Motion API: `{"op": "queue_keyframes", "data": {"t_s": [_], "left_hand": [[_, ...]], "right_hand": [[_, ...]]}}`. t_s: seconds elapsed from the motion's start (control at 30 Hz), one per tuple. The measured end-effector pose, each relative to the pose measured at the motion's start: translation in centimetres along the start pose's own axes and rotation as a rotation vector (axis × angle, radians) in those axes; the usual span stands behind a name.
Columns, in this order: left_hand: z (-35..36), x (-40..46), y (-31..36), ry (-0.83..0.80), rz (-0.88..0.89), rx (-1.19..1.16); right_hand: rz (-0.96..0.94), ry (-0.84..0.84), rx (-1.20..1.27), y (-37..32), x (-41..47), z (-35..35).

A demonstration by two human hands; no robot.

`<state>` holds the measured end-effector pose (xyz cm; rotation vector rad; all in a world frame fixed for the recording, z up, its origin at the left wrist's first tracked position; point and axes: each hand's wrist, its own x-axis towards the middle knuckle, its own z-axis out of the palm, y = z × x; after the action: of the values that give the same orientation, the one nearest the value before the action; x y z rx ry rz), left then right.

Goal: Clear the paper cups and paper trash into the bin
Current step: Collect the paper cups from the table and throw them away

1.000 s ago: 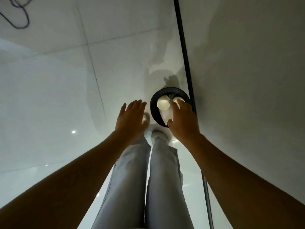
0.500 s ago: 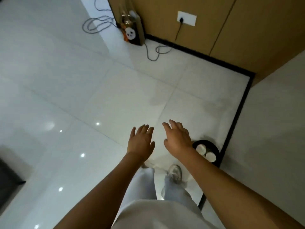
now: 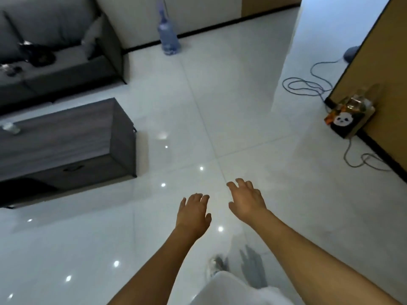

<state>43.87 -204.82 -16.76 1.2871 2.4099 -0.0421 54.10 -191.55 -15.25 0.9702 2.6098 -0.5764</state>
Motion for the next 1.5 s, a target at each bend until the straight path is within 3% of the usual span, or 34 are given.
{"op": "queue_keyframes", "data": {"t_s": [0.2,0.47,0.97,1.5], "left_hand": [[-4.7,1.4,-13.1,0.059,-0.182,-0.116],[-10.3,8.2,-24.6,0.149,-0.354,-0.227],[-27.1,32.6,-46.5,0.179,-0.575,-0.254],[-41.4,63.2,-71.3,0.195,-0.613,-0.345]], "right_hand": [[-0.19,-0.008,-0.067,-12.7,7.9,-2.4],[-0.338,-0.058,-0.16,-22.6,20.8,-5.6],[-0.571,-0.137,-0.209,-41.3,54.8,-17.2],[-0.547,-0.163,-0.215,-57.5,92.0,-28.2]]}}
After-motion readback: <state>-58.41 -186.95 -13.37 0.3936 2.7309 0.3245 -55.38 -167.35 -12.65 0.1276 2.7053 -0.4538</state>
